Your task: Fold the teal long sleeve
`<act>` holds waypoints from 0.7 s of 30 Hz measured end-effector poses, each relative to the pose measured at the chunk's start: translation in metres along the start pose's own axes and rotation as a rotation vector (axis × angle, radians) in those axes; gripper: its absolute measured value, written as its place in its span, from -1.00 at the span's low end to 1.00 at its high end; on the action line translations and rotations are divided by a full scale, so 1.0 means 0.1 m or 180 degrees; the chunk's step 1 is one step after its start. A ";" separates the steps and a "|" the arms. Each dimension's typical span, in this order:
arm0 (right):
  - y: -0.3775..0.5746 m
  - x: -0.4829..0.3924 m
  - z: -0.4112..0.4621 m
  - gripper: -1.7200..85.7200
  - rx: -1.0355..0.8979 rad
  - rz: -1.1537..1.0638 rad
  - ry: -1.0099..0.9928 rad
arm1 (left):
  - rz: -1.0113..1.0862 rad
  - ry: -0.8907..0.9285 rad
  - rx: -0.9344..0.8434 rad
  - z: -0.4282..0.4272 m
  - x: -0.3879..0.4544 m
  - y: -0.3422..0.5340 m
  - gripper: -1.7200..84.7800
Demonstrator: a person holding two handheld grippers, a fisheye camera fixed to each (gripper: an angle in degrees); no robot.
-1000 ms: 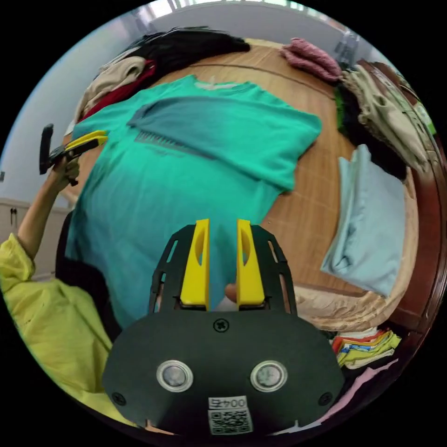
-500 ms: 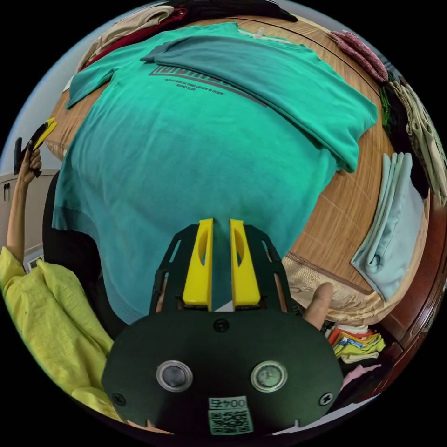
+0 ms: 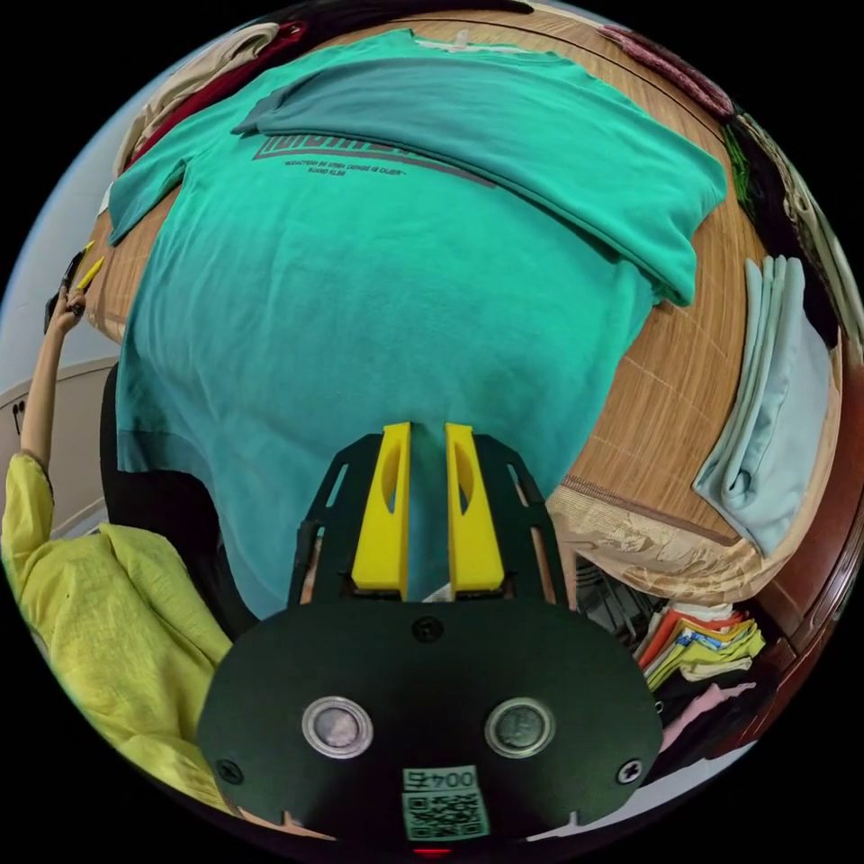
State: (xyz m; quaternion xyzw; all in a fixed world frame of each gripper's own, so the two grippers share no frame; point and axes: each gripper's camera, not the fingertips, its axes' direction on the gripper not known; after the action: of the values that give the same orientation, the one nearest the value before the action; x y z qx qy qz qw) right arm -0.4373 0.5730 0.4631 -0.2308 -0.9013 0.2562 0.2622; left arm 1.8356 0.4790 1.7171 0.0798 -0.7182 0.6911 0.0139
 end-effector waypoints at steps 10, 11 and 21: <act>-0.05 0.17 0.08 -0.85 -0.0119 -0.0114 -0.0005 | 0.0030 -0.0210 -0.0064 0.12 -0.05 -0.23 -0.63; -0.06 0.17 0.08 -0.85 -0.0127 -0.0123 0.0007 | 0.0016 -0.0193 -0.0052 0.13 -0.05 -0.23 -0.64; -0.10 0.25 0.02 -0.83 -0.0230 -0.0052 0.0066 | 0.0330 -0.0071 0.0345 -0.11 0.14 0.00 -0.90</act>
State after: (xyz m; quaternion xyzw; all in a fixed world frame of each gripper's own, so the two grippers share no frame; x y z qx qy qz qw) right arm -0.4600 0.5782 0.4757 -0.2353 -0.9091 0.2190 0.2650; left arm 1.8213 0.4890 1.7196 0.0508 -0.6830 0.7278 -0.0342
